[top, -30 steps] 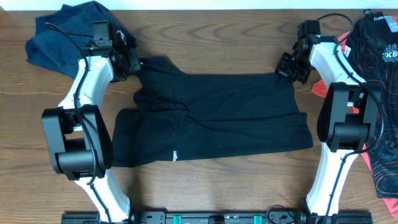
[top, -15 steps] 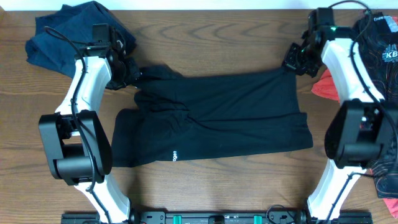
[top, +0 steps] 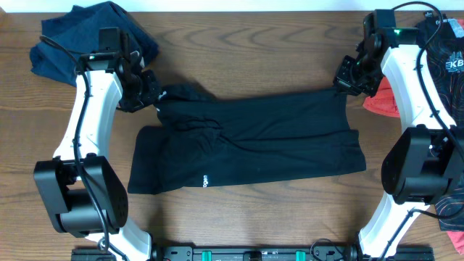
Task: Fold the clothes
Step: 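Fold the shirt's top edge down toward the bottom with both grippers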
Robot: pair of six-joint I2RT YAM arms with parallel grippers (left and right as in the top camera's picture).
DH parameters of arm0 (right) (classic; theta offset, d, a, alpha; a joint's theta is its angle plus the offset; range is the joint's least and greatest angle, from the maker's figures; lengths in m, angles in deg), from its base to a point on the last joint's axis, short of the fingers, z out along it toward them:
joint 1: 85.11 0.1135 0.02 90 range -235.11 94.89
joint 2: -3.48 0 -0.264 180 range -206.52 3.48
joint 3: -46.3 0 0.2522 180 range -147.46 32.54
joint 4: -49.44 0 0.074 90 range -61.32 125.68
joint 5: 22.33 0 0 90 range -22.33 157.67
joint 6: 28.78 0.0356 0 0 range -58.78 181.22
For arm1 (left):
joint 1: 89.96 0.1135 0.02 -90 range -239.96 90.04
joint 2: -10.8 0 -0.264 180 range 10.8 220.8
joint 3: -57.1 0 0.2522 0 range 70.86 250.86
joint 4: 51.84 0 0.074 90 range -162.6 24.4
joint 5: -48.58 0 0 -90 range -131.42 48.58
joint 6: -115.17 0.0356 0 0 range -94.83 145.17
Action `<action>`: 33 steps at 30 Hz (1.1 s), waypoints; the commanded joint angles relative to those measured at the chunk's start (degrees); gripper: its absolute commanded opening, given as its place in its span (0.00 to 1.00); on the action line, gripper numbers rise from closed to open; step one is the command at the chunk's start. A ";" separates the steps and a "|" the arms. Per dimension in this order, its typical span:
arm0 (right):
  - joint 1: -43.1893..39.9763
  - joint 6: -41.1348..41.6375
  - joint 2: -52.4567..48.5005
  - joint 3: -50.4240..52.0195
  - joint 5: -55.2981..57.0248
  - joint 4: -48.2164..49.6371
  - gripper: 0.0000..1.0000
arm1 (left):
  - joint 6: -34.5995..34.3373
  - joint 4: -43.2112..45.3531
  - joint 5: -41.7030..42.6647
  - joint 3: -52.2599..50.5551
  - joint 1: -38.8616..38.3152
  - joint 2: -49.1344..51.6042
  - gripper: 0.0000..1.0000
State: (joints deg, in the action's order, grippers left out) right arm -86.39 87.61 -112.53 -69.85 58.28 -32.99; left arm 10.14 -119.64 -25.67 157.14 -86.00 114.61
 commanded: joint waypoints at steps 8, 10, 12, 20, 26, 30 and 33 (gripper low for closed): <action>-0.68 -1.57 1.03 -0.96 1.01 -4.76 0.09 | 0.00 -4.87 0.31 0.85 0.09 -0.61 0.06; -0.70 -2.97 1.03 -0.96 1.01 -5.62 0.09 | 0.00 -5.33 0.31 0.85 0.09 -0.61 0.06; -0.68 -3.34 1.03 -0.96 1.03 -6.25 0.07 | 0.02 -5.60 0.31 0.85 0.09 -0.61 0.06; -0.68 -4.31 1.03 -0.96 1.03 -8.92 0.01 | 2.34 -7.74 0.31 0.85 0.09 -0.74 0.06; -0.68 -5.01 1.05 -0.96 1.07 -10.71 0.02 | 2.99 -9.38 0.26 0.85 0.09 -2.64 0.06; -0.68 -6.29 1.05 -0.96 3.56 -13.07 0.02 | 2.99 -12.33 0.02 0.85 0.09 -4.81 0.06; -0.68 -6.27 1.05 -0.96 4.44 -13.86 0.02 | 3.02 -15.54 -0.46 0.85 0.09 -5.44 0.06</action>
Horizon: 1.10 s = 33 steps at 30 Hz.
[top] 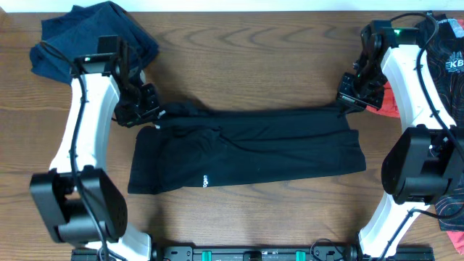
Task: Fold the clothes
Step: 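Fold the shirt's top edge down toward the bottom with both grippers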
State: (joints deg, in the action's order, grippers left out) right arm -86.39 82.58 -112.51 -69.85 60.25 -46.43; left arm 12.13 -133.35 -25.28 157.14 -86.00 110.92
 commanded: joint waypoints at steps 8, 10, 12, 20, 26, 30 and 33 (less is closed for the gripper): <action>0.02 -1.27 1.03 -0.96 2.51 -2.82 0.02 | 1.05 -6.91 -3.78 -0.07 0.09 -1.70 0.06; 0.26 -1.27 1.03 -0.96 2.51 -3.06 0.01 | 1.88 -7.43 -3.78 -0.83 -0.02 -1.70 0.06; 0.59 -1.29 1.03 -0.94 2.56 -3.69 0.01 | 2.34 -7.80 -3.85 -1.62 -0.07 -1.64 0.06; 2.84 -1.27 1.14 -0.94 3.17 -5.35 0.01 | 2.29 -9.22 -6.78 -3.26 -0.07 -1.64 0.06; 4.44 -1.20 1.49 -0.92 4.92 -6.03 0.01 | 2.27 -9.73 -8.61 -5.03 -0.07 -1.64 0.06; 5.16 -1.27 1.49 -0.76 7.19 -6.73 0.03 | 2.27 -9.57 -9.20 -6.95 -0.07 -1.64 0.06; 5.49 -1.31 1.49 -0.24 7.48 -7.43 0.03 | 2.29 -9.55 -9.46 -8.28 -0.07 -1.64 0.06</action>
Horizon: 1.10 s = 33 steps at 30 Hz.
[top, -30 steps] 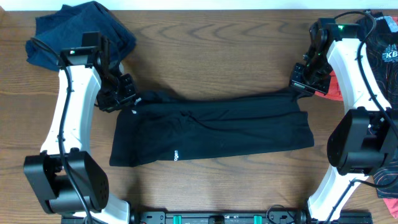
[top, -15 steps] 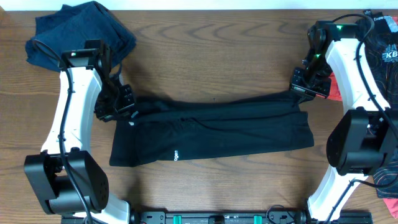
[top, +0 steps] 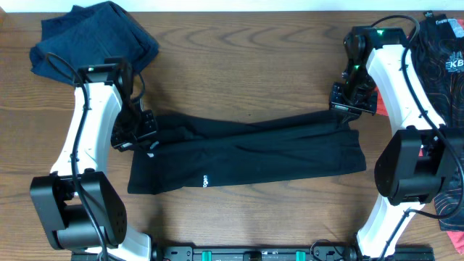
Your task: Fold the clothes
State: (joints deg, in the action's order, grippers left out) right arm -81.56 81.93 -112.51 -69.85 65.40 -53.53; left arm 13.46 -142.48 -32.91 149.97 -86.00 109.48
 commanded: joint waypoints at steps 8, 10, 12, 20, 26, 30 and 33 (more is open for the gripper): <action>1.22 -0.66 1.49 4.11 2.29 -0.13 0.09 | 0.94 -0.02 -2.80 -2.58 -0.07 -0.20 0.06; 1.51 -0.66 1.49 5.97 2.29 0.33 0.08 | 0.94 -0.02 -3.23 -2.62 -0.07 -0.20 0.06; 1.84 -0.63 1.49 8.26 2.27 1.55 0.08 | 0.94 -0.02 -3.26 -2.75 -0.07 -0.20 0.06; 2.29 -0.63 1.49 13.31 2.27 6.29 0.13 | 0.96 -0.44 -3.23 -4.04 -0.07 -0.17 0.06; 2.34 -0.63 1.49 13.31 2.25 6.60 0.13 | 0.42 0.37 -3.21 -7.93 -0.07 -0.17 0.06; 2.54 -0.61 1.49 13.31 2.21 7.15 0.14 | 0.02 2.23 -3.21 -10.54 -0.07 -0.17 0.06; 2.54 -0.61 1.49 13.31 2.01 7.37 0.23 | -1.07 2.75 -3.23 -11.37 -0.07 -0.17 0.07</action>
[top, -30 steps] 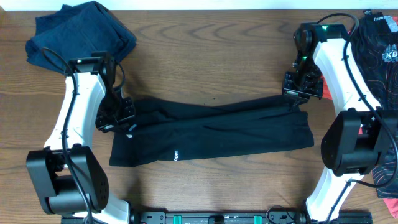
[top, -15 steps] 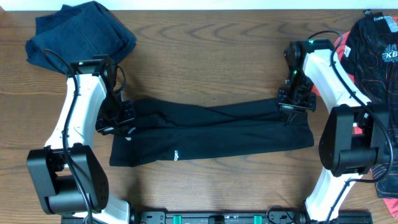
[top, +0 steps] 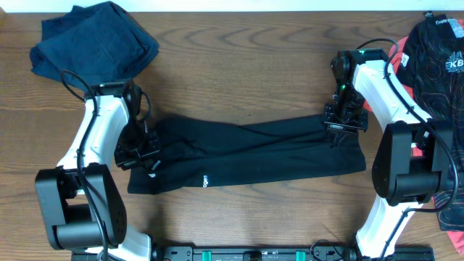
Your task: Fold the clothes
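Note:
A black pair of pants lies stretched left to right across the wooden table, its far half folded forward over the near half. My left gripper sits at the garment's left end, seemingly shut on the folded top edge. At the right end my right gripper is likewise pinched on the top edge. Both sets of fingertips are largely hidden by the wrists and the black cloth.
A crumpled dark blue garment lies at the far left corner. A black printed shirt over a red cloth sits at the far right edge. The arm bases stand at the near left and right.
Both grippers moved toward the near edge with the pants' far edge, the right one also shifting left. The folded upper layer now lies lower over the bottom layer.
At first both grippers held the far corners of the pants, the left end bunched up. They then stretched the far edge straight. After that they stood lower each time, bringing the far edge forward over the near half.

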Robot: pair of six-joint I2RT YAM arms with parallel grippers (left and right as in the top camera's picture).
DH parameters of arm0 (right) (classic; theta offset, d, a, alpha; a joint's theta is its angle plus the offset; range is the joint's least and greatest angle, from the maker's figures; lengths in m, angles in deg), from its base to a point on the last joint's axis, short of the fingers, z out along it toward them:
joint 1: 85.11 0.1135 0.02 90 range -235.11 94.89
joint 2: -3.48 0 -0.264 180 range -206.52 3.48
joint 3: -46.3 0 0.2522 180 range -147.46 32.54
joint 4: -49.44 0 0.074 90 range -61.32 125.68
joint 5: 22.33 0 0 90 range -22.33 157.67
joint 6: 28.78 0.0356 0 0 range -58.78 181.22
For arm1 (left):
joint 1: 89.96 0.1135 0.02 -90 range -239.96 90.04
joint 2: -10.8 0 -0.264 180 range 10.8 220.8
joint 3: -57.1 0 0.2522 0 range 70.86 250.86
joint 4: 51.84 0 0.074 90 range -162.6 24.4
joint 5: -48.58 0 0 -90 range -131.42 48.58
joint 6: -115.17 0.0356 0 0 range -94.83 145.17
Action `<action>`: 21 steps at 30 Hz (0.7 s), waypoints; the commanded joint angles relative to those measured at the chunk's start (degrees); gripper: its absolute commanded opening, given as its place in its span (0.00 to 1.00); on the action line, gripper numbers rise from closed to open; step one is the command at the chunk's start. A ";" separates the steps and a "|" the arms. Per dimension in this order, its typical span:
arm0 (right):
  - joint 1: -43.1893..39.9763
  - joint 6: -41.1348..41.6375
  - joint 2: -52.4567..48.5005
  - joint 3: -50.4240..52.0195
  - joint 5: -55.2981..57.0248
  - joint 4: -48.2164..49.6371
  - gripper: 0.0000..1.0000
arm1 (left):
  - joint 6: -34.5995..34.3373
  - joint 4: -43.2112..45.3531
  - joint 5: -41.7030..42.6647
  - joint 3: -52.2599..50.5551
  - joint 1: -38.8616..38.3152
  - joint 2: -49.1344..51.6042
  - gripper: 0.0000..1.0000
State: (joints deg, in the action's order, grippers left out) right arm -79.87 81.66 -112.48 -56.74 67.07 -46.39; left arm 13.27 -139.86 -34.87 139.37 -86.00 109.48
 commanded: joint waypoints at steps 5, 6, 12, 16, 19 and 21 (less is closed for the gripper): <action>0.85 -0.35 1.46 0.20 0.37 0.24 0.37 | -1.92 0.83 -1.25 -0.79 -0.07 -0.17 0.22; 0.85 -0.35 1.46 0.20 0.37 0.28 0.38 | -1.92 0.81 -1.25 -0.79 -0.07 -0.17 0.22; 0.83 -0.35 1.46 0.20 0.39 0.85 0.50 | -1.90 1.25 -1.27 -0.79 -0.07 -0.17 0.53; 0.59 -0.35 1.49 0.07 1.33 0.90 0.57 | -1.92 3.04 -1.25 -0.35 -0.07 -0.20 0.59; 0.04 -0.35 1.49 -0.87 2.71 0.31 0.71 | -2.12 3.43 -1.25 1.95 -0.07 -0.22 0.59; -0.39 -0.35 1.49 -1.79 2.78 -0.31 0.88 | -2.14 3.56 -1.22 4.07 -0.07 -0.28 0.59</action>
State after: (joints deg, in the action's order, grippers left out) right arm -79.94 81.75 -112.48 -56.78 68.22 -46.15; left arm 11.49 -136.34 -35.64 139.63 -86.00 109.48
